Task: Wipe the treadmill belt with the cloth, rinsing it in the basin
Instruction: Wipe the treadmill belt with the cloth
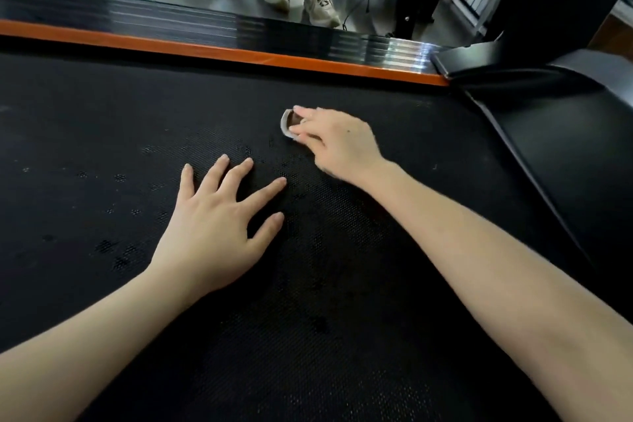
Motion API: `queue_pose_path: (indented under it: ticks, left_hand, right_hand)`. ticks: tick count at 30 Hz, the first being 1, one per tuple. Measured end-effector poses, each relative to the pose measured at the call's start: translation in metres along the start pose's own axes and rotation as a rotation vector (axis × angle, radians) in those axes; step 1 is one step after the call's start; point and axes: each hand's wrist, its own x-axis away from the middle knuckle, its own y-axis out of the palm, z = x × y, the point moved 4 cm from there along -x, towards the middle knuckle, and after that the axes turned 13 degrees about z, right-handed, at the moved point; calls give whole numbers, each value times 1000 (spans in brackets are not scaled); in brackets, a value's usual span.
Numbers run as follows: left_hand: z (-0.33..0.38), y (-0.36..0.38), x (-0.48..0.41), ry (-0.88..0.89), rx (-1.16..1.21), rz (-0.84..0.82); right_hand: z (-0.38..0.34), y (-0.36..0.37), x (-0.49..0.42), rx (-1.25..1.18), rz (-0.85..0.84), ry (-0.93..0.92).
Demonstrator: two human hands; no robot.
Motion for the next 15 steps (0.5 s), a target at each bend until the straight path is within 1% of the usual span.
queue_pose_path:
  ticks: [1,3,5,8,9,10,11,13,14,15]
  left_hand:
    - [0,0,0,1,4,1]
    - [0,0,1,4,6,4]
    - [0,0,1,8,1,4]
    - [1,1,0,11,-6,8]
    - [2,1,0,12,-11,11]
    - [2,1,-1,15,-16,14]
    - [2,2,-1,18,-17,15]
    - [0,2,-1,19,-8,12]
    - [-1,1,-1,17,0,9]
    - [-2,1,0,13,11,8]
  right_hand:
    - [20,-2,-6,25,10,67]
    - [63,-10,-14,121,71,278]
    - [87,-12,-20,205,114,474]
    - [75,-5,-41,314,106,655]
    - [64,-1,-49,315,108,672]
    - [50,3,-56,302,100,644]
    - [34,11,-62,274,87,567]
    - [4,25,-65,195,77,332]
    - [-2,28,-62,157,60,249]
    - [2,27,-57,125,38,210]
